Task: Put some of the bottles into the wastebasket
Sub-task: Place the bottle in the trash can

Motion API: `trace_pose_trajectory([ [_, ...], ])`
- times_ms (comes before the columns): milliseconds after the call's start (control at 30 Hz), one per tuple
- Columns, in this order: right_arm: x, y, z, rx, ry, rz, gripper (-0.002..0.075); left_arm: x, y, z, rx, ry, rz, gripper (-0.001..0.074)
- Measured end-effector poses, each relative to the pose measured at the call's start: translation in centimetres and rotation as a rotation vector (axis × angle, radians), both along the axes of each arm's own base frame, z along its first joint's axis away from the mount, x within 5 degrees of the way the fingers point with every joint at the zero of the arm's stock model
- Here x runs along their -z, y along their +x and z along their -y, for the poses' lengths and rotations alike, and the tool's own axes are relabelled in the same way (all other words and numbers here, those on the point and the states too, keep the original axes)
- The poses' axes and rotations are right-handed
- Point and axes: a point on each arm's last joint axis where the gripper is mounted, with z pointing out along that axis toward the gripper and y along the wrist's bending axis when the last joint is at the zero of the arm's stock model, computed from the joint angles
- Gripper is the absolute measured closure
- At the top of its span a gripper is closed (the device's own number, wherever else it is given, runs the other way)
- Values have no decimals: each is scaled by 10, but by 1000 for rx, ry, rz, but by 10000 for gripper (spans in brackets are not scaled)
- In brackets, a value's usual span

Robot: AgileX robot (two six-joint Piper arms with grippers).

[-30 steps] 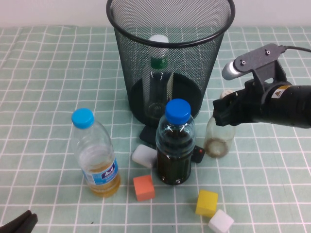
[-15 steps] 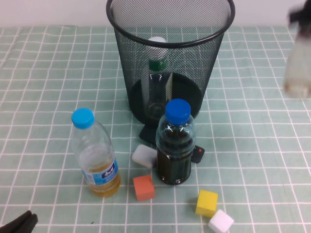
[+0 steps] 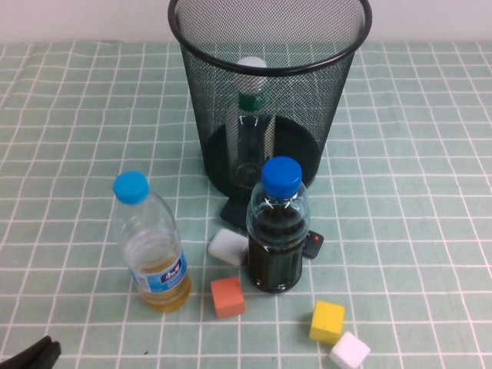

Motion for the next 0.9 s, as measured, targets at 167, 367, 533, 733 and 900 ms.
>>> trace_pose_trajectory([
  [167,65,60,-36,-48,-80,-170,435,0,0,0,0,0,0,739],
  [367,115,91,-64,-64,-168,-251,435,0,0,0,0,0,-1,739],
  [533,150,110,-71,-62,-235,-341,435,0,0,0,0,1,-2,739],
  [733,171,118,-74,-63,-270,-399,434,0,0,0,0,1,-2,739],
  [900,173,117,-73,-40,-276,-435,337,0,0,0,0,1,-2,739],
])
